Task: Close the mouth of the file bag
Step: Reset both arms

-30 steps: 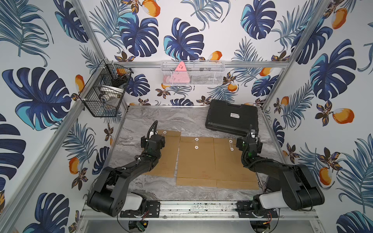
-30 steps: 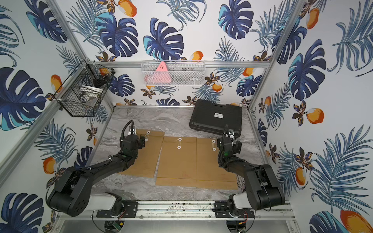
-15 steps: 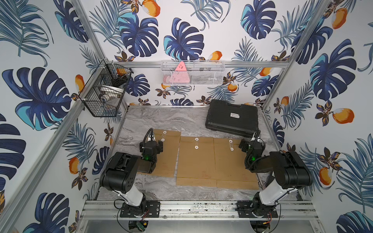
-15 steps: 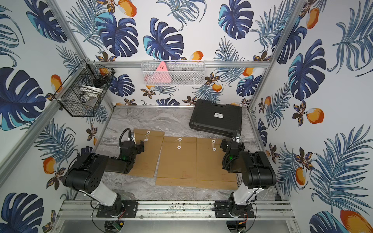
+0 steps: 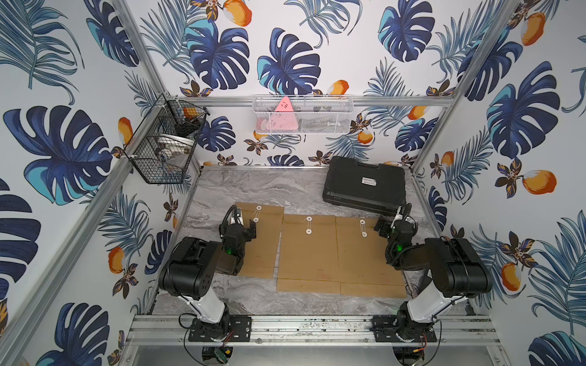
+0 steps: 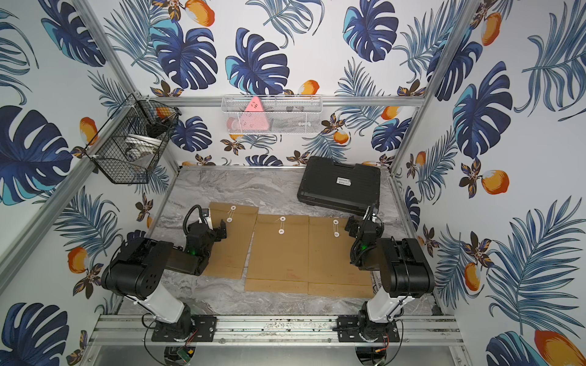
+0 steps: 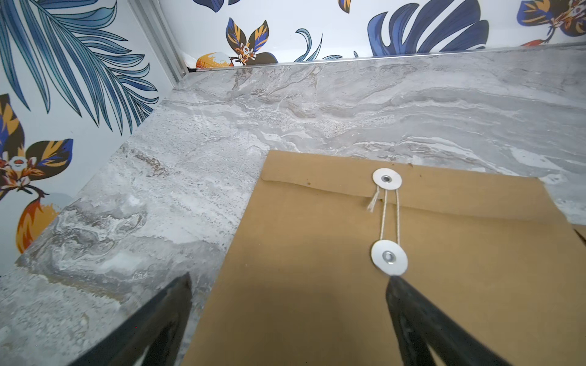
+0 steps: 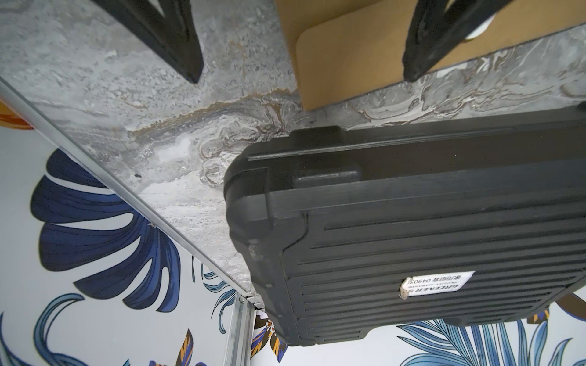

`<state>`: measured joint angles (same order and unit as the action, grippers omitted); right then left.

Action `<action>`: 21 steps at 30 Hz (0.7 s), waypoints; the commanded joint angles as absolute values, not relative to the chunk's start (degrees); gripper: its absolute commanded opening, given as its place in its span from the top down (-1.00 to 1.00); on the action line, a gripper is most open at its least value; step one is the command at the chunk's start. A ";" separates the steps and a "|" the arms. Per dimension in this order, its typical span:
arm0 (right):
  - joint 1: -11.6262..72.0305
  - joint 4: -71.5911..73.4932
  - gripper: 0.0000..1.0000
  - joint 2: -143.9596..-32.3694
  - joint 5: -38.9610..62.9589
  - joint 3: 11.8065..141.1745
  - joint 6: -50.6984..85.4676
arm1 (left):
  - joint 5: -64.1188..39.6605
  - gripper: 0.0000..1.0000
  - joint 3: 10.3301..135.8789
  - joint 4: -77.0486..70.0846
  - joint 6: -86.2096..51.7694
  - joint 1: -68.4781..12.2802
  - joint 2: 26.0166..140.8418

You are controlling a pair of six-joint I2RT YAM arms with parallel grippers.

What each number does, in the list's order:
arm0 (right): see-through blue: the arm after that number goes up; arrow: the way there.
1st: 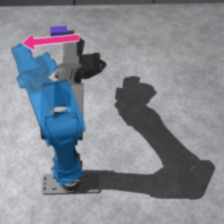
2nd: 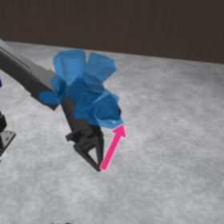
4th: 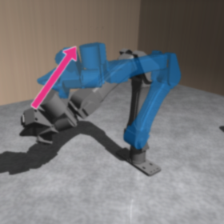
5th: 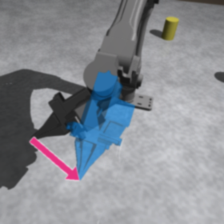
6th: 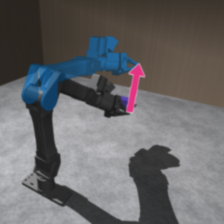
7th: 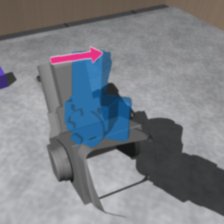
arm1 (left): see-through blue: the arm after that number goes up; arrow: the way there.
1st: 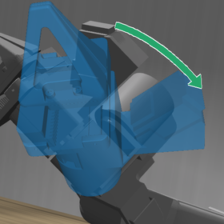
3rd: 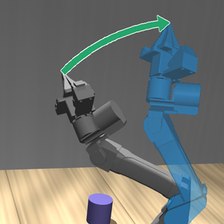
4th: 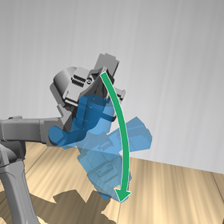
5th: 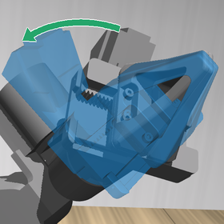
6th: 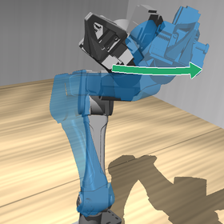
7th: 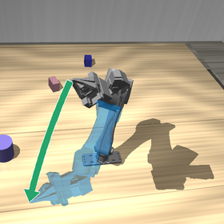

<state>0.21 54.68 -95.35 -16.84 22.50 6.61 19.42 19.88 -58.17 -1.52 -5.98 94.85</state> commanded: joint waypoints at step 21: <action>0.26 57.13 -0.99 -95.36 -16.39 22.51 6.42 | 20.15 -0.98 20.16 -61.46 -0.70 -6.15 95.01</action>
